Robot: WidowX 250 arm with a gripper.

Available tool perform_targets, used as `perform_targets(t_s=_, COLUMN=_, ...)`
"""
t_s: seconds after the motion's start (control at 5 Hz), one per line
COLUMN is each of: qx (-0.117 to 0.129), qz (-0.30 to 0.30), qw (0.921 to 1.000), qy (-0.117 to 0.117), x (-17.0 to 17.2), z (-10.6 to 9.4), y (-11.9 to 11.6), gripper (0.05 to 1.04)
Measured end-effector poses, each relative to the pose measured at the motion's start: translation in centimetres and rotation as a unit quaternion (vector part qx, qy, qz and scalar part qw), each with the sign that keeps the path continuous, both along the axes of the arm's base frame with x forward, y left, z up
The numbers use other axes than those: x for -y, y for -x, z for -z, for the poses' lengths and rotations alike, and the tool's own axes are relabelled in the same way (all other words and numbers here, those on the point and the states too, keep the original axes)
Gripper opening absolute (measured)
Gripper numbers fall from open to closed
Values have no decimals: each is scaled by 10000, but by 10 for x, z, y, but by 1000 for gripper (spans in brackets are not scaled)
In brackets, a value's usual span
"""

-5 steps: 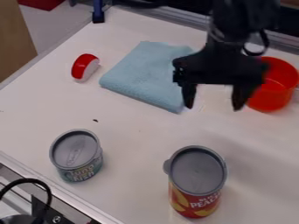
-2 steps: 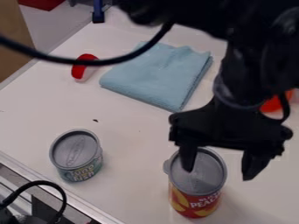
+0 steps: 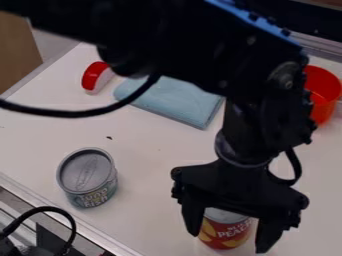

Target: Put the can in between the blue cloth and small can

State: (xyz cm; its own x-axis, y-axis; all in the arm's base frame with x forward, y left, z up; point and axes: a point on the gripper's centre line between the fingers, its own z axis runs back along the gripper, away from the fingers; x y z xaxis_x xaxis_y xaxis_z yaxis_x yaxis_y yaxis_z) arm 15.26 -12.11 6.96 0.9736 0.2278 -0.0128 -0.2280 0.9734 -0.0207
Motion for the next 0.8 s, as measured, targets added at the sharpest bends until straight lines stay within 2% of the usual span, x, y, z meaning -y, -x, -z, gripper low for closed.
perform_targets(t_s=0.2, qx=9, qz=61, qw=10000, qy=47, x=-4, z=7, y=2, gripper=999)
perform_targets(t_s=0.4, qx=297, qz=-246, qw=9993, qy=-29, x=-12, z=15, y=-5, gripper=999)
perform_targets(t_s=0.6, qx=993, qz=-1472, qw=9841, qy=-64, x=-21, z=17, y=-12, gripper=999)
perform_targets(t_s=0.8, qx=820, qz=-2155, qw=9730, qy=-58, x=-24, z=16, y=-18, gripper=999)
